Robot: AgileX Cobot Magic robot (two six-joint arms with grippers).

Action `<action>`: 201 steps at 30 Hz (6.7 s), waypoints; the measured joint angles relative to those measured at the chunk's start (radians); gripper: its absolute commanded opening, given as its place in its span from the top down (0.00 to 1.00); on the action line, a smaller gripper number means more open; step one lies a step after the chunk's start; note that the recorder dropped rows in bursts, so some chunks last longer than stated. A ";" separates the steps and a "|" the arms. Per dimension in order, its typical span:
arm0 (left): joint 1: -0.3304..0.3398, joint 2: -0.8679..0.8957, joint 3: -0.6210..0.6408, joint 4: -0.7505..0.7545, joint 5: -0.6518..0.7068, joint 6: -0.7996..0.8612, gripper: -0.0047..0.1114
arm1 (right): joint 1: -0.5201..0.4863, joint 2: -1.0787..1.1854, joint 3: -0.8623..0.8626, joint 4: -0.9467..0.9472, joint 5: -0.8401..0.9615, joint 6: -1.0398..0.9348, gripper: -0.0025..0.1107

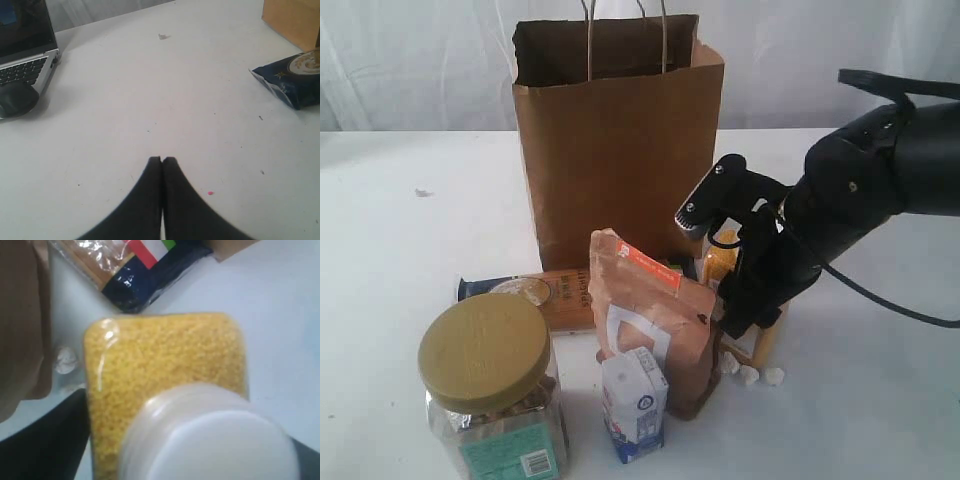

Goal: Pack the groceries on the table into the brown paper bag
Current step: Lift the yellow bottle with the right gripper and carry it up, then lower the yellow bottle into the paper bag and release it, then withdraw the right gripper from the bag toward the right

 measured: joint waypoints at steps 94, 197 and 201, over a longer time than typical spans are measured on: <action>0.000 0.000 0.000 0.000 0.000 0.000 0.96 | -0.004 -0.095 -0.218 0.474 -1.209 -0.009 0.95; 0.000 0.000 0.000 0.000 0.000 0.000 0.96 | -0.004 0.083 -0.439 0.705 -0.614 -0.037 0.51; 0.000 0.000 0.000 0.000 0.000 0.000 0.96 | -0.004 0.034 -0.439 0.705 -0.613 -0.039 0.58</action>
